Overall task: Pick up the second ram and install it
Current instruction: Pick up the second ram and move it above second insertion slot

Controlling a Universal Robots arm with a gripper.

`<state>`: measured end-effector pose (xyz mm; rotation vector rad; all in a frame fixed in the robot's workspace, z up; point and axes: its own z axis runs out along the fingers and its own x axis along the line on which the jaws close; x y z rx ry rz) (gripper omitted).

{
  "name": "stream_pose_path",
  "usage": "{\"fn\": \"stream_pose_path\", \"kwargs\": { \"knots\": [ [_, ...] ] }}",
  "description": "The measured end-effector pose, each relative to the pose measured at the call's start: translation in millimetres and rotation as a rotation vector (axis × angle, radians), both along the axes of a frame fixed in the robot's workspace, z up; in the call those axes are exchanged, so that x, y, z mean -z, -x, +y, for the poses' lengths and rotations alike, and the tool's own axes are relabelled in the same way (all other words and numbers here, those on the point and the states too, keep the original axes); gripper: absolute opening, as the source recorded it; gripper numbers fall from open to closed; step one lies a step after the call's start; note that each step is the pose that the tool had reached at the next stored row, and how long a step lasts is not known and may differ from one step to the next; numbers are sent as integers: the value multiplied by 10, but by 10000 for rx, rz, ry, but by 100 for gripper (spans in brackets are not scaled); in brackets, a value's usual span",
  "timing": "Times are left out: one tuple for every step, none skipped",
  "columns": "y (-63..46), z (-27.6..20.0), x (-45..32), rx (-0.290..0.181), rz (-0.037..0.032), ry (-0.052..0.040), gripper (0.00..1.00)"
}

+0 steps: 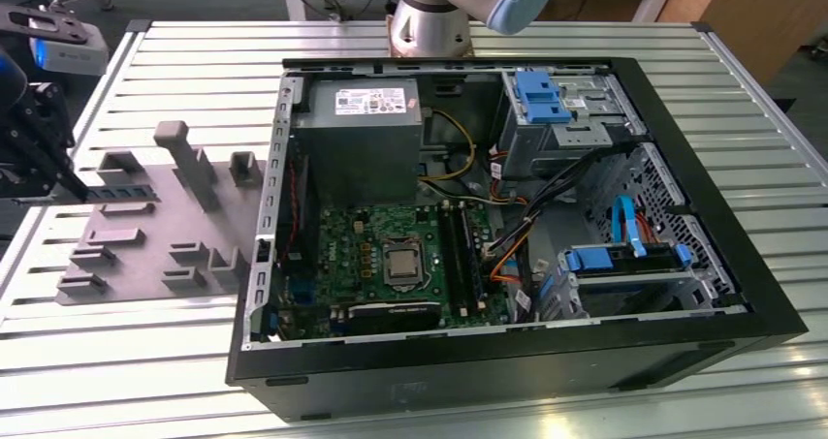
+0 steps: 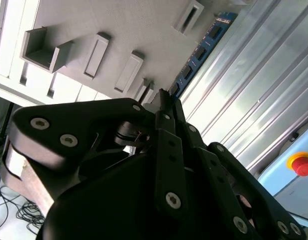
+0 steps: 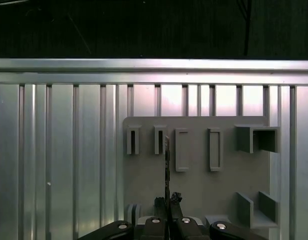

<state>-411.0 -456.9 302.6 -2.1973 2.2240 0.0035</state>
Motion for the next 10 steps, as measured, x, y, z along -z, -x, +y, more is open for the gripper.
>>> {"fn": "stream_pose_path", "kwargs": {
  "knots": [
    [0, 0, -7, 0, 0, 0, 14],
    [0, 0, -14, 0, 0, 0, 14],
    [0, 0, -22, 0, 0, 0, 14],
    [0, 0, -30, 0, 0, 0, 14],
    [0, 0, -36, 0, 0, 0, 14],
    [0, 0, -43, 0, 0, 0, 14],
    [0, 0, -49, 1, 0, 0, 14],
    [0, 0, -56, 0, -1, 0, 14],
    [0, 0, -63, 0, 0, 0, 14],
    [0, 0, -69, 0, -1, 0, 14]
  ]
}}
